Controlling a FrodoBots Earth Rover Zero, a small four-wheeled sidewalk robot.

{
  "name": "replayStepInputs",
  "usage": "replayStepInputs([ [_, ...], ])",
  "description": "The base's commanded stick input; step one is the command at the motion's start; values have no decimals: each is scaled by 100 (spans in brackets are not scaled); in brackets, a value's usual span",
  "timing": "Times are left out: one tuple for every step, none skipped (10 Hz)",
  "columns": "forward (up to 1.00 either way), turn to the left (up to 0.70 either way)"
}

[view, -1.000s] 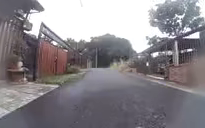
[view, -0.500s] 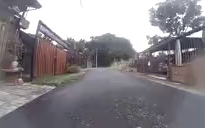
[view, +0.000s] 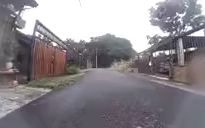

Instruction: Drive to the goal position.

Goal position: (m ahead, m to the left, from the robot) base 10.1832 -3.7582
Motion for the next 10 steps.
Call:
replayStepInputs([
  [50, 0],
  [50, 0],
  [50, 12],
  [50, 32],
  [50, 50],
  [50, 50],
  [50, 50],
  [50, 45],
  [50, 0],
  [50, 0],
])
